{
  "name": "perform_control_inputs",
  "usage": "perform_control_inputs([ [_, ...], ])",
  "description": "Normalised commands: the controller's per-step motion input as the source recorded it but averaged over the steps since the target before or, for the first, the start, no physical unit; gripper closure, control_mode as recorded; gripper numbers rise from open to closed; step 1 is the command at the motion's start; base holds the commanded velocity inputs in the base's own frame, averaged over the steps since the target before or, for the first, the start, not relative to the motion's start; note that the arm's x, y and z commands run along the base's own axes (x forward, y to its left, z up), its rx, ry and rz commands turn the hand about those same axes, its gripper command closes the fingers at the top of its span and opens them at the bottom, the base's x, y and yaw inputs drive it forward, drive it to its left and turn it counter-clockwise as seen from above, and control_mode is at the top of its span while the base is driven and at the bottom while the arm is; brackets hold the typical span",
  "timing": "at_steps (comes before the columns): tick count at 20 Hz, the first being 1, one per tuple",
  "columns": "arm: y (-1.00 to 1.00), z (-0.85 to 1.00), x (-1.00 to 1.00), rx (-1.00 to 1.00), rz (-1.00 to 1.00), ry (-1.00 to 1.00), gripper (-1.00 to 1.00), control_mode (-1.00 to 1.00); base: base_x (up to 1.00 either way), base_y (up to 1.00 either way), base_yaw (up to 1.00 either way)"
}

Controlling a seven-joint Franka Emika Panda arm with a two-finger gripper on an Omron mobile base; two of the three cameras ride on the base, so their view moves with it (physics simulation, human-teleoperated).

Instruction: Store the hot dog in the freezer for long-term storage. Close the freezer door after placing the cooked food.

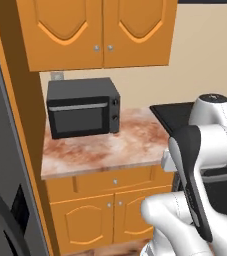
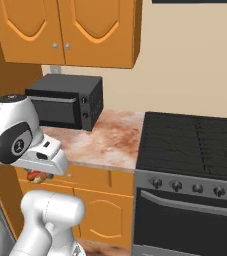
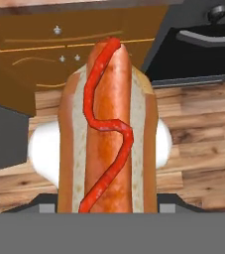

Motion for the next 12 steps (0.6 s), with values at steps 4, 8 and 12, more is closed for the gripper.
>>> perform_control_inputs([
  [4,0.0,0.0,0.0,0.0,0.0,0.0,1.0,1.0,-0.57,0.12,0.0],
  [8,0.0,0.0,0.0,0.0,0.0,0.0,1.0,1.0,-0.64,0.13,0.0],
  [12,0.0,0.0,0.0,0.0,0.0,0.0,1.0,1.0,-0.73,0.18,0.02],
])
